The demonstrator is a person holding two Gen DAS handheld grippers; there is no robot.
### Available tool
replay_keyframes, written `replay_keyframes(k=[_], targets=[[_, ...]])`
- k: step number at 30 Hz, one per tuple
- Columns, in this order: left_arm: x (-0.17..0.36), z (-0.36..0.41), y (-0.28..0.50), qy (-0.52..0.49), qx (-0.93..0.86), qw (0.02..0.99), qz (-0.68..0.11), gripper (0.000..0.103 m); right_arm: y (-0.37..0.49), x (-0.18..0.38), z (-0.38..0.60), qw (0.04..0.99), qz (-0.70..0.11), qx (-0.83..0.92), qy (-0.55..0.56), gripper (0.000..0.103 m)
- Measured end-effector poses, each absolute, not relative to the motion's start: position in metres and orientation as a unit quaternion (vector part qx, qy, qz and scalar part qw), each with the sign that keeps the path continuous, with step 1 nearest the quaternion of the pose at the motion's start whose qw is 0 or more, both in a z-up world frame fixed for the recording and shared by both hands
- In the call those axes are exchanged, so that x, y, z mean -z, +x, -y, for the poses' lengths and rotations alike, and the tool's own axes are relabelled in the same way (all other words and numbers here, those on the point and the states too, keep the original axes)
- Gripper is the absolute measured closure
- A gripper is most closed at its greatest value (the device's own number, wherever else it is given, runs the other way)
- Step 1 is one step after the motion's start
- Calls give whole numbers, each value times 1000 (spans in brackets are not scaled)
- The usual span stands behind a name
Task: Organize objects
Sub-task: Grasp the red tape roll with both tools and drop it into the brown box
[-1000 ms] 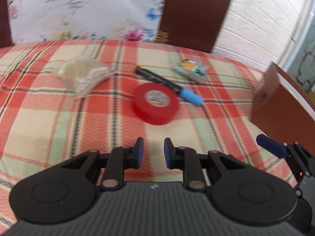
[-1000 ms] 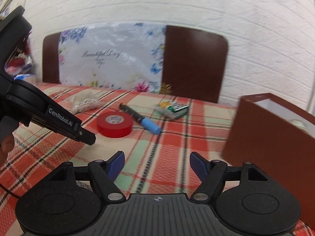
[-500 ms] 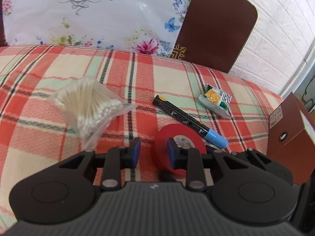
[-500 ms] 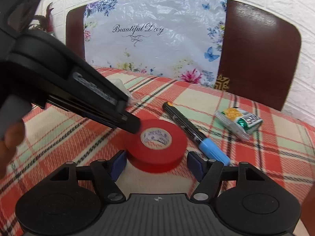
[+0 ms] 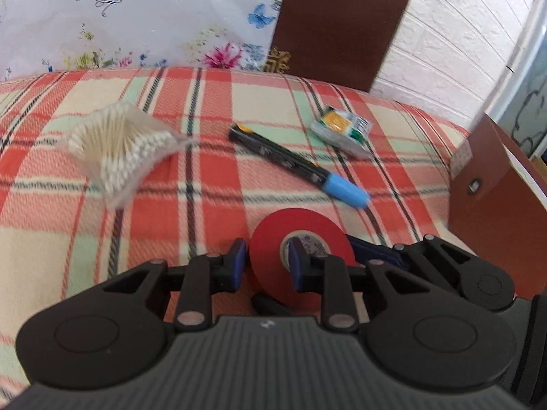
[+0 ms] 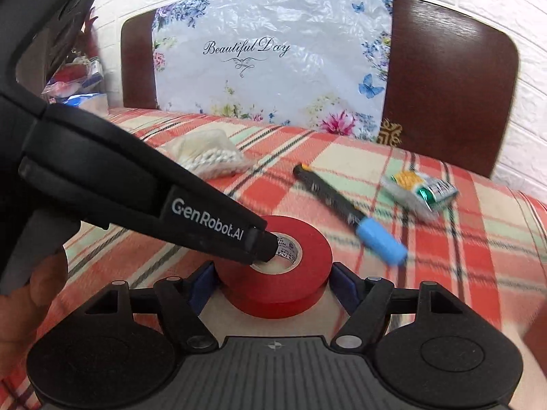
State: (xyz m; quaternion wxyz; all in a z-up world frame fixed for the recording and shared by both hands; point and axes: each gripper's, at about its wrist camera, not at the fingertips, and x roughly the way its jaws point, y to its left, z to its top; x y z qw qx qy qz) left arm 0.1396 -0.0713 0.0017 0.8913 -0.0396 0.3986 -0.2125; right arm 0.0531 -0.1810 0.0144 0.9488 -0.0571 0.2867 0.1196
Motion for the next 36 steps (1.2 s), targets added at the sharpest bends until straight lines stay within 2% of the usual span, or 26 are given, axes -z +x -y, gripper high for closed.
replay_keyframes(k=[10, 19, 23, 30, 36], targets=[[-10, 134, 71, 35, 307, 862, -401, 74, -50, -18, 216, 956, -289, -40, -22, 33], [-96, 231, 37, 86, 411, 866, -272, 74, -103, -71, 272, 980, -145, 119, -61, 33], [-115, 284, 28, 101, 447, 859, -226, 74, -115, -93, 312, 976, -109, 174, -68, 33], [-108, 360, 35, 111, 481, 841, -222, 74, -117, -95, 375, 963, -112, 238, -61, 33], [-97, 386, 33, 118, 486, 832, -239, 74, -118, -85, 408, 956, -136, 256, -37, 33]])
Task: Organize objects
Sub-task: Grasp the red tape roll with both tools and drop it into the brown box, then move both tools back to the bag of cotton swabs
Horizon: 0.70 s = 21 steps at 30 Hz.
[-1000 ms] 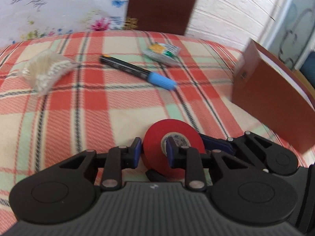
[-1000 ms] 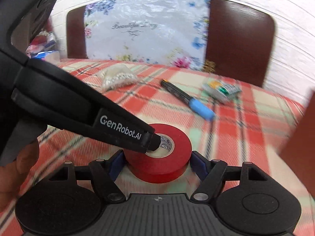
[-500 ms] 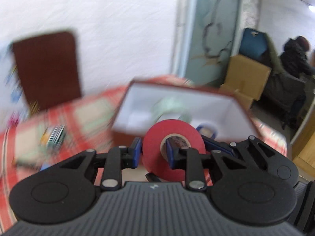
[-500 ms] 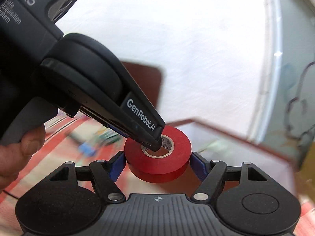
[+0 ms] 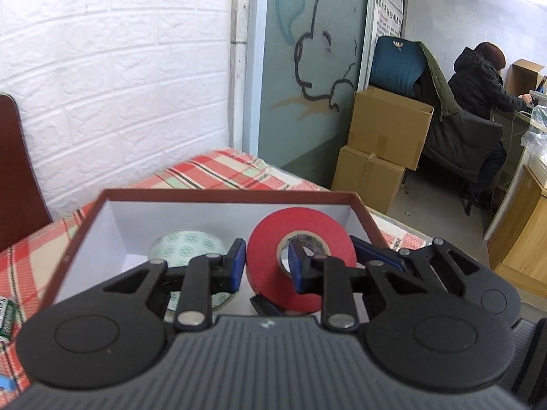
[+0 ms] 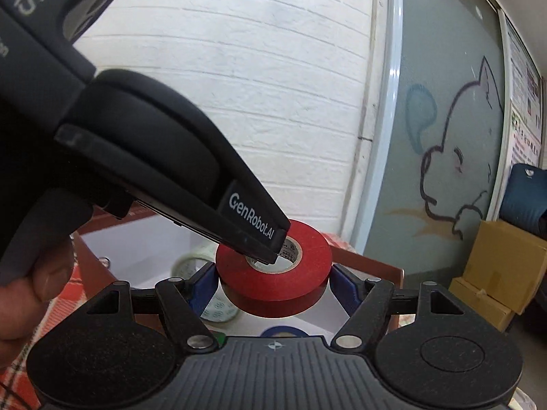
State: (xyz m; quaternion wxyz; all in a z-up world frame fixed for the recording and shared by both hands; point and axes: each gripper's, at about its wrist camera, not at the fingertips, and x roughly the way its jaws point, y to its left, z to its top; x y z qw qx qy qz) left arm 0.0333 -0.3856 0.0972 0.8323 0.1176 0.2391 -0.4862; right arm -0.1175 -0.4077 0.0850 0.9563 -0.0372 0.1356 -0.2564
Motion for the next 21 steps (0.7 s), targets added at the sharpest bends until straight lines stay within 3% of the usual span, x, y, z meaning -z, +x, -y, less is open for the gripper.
replay_keyframes(k=[9, 21], targets=[[-89, 385, 25, 137, 480, 833, -239, 74, -114, -76, 401, 953, -131, 273, -24, 33], [-96, 293, 23, 88, 440, 859, -247, 69, -130, -82, 318, 974, -70, 212, -29, 32]])
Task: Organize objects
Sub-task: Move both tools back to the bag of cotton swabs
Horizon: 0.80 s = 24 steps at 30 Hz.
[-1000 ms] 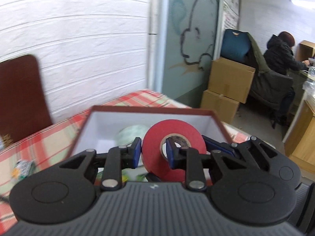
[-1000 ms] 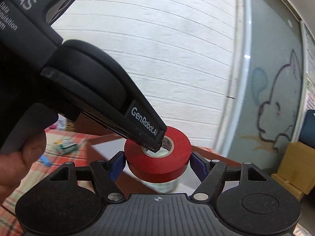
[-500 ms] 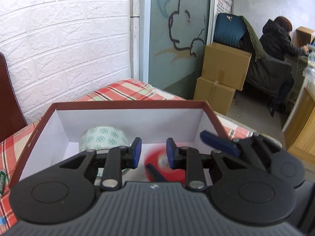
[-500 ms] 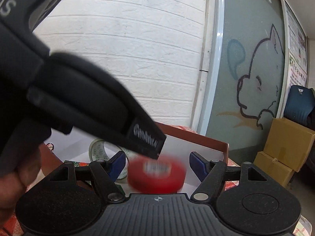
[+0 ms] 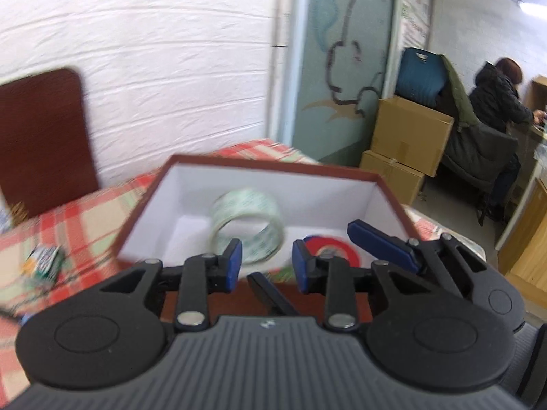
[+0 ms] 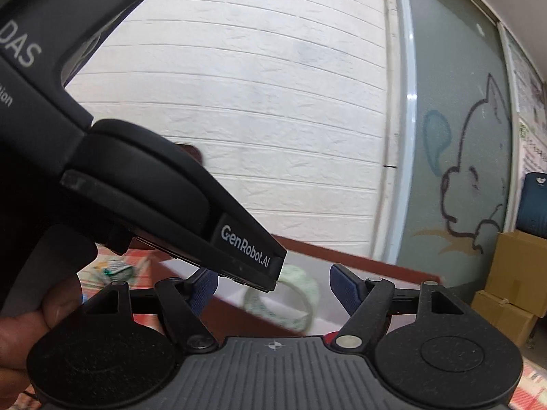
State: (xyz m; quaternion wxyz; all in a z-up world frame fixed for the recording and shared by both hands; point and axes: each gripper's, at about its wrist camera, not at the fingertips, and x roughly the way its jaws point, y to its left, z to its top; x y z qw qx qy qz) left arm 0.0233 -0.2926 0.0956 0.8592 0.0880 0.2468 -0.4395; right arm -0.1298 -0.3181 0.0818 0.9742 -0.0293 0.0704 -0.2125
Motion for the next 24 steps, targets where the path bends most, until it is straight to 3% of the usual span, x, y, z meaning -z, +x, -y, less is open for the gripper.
replay_keyframes(k=[12, 24], targets=[[-53, 177, 54, 59, 298, 895, -327, 68, -109, -43, 239, 980, -175, 96, -7, 32], [-5, -6, 92, 1, 75, 935, -346, 63, -60, -39, 200, 971, -223, 16, -79, 34]])
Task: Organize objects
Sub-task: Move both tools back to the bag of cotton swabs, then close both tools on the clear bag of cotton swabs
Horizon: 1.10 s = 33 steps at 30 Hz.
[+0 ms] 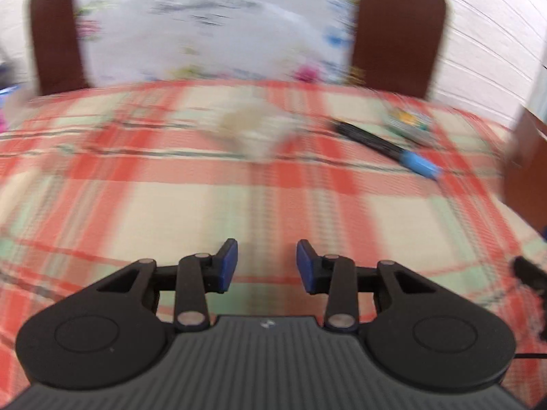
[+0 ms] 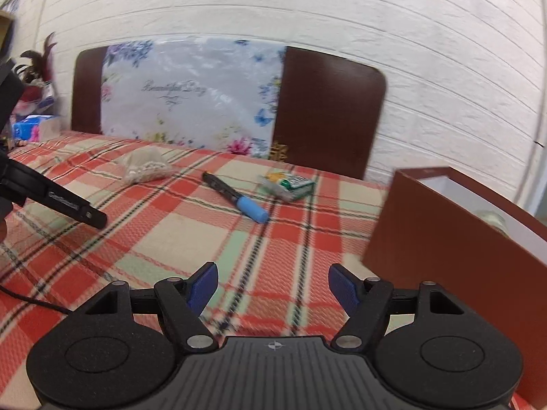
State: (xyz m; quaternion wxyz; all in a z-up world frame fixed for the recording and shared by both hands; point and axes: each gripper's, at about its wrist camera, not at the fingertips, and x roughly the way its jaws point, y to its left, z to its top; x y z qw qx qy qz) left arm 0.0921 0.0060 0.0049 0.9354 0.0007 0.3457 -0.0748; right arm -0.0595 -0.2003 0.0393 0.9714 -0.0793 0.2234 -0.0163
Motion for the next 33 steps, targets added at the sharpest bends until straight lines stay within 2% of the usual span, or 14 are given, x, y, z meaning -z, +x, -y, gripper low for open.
replay_keyframes(k=[4, 6, 9, 13, 17, 19, 21, 22, 23, 24, 33], targets=[[3, -62, 102, -15, 5, 947, -322, 62, -29, -53, 173, 970, -223, -42, -88, 38], [10, -83, 101, -12, -21, 956, -291, 57, -8, -59, 154, 967, -224, -73, -94, 43], [10, -104, 101, -79, -2, 958, -275, 57, 32, -62, 123, 961, -233, -105, -101, 43], [10, -104, 101, -84, 15, 960, -267, 48, 88, -57, 86, 959, -229, -129, -110, 38], [11, -110, 99, -109, 27, 958, -262, 47, 136, -48, 70, 952, -248, -144, -109, 27], [13, -111, 99, -118, 32, 958, -261, 46, 156, -38, 66, 947, -264, -137, -119, 27], [13, -112, 99, -124, 36, 957, -259, 45, 170, -26, 64, 940, -287, -135, -124, 32], [14, -112, 100, -125, 38, 957, -259, 44, 171, -24, 67, 941, -287, -142, -109, 35], [14, -112, 100, -127, 39, 957, -258, 44, 169, -24, 70, 941, -290, -148, -95, 44], [14, -113, 100, -128, 40, 957, -258, 44, 164, -25, 72, 940, -293, -149, -91, 49], [12, -107, 100, -108, 40, 958, -262, 40, 42, -17, 131, 948, -288, -114, -74, 50]])
